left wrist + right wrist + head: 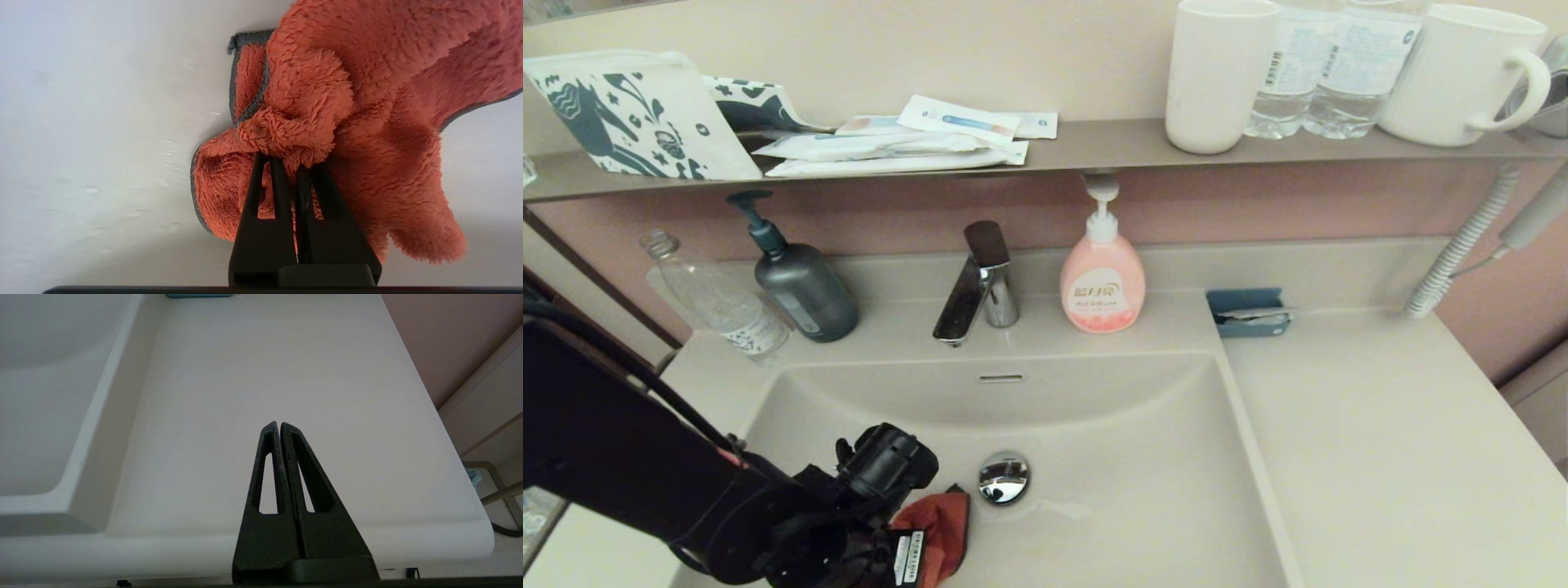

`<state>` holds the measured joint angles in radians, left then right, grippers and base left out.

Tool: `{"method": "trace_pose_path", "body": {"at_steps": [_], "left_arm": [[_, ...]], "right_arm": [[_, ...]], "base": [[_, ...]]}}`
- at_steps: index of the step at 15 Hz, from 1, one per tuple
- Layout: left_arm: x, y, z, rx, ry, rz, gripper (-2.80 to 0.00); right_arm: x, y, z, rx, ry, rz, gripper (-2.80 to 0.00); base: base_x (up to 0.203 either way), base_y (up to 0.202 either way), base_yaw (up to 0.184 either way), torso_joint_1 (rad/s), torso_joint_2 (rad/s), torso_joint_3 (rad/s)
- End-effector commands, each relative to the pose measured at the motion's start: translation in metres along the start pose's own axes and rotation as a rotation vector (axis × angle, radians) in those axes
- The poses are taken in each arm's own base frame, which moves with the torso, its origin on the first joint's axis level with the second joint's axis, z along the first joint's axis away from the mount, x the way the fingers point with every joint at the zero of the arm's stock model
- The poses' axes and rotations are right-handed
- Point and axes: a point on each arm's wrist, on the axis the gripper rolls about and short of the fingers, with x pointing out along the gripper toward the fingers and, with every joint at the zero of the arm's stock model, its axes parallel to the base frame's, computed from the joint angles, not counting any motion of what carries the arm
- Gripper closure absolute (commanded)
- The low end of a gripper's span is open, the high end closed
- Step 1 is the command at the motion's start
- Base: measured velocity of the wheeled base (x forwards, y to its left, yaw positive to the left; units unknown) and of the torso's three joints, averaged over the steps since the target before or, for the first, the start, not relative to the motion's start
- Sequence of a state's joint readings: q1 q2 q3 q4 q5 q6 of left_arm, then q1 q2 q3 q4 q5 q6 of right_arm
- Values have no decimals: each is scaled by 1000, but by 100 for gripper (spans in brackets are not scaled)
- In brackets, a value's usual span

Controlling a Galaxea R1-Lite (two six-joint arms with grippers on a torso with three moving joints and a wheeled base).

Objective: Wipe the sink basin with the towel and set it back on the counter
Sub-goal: Wipe the sink

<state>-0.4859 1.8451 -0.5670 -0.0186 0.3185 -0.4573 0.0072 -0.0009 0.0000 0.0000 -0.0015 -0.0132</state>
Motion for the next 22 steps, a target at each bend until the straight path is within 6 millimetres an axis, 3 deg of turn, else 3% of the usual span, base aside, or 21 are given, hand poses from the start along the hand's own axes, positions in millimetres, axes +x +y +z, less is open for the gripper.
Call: {"method": "trace_pose_path", "body": {"at_steps": [1,5,9,12,14,18,22], "left_arm": [[-8,4,3,-16,-33,-9,0],[-16,8,8,12,-69,-16,0],[-38,10,19,9,-118,-36,0],[-66,9,39,-6,-159,-59,0],[-86,4,42,7,-161,-79,0],[-86,-2,45,9,-171,-64,0],[-100,-40,59,-76,-211,-172,0]], "right_arm": [[0,0,0,-1,0,0,0],[0,0,0,-1,1,0,0],[0,0,0,-1,1,0,0],[0,0,0,-1,1,0,0],[0,0,0,-1,1,0,0],[0,0,0,-1,1,0,0],[0,0,0,-1,1,0,0]], "base": [[0,0,0,0,0,0],[0,0,0,0,0,0],[0,0,0,0,0,0],[0,0,0,0,0,0],[0,0,0,0,0,0],[0,0,0,0,0,0],[0,0,0,0,0,0]]}}
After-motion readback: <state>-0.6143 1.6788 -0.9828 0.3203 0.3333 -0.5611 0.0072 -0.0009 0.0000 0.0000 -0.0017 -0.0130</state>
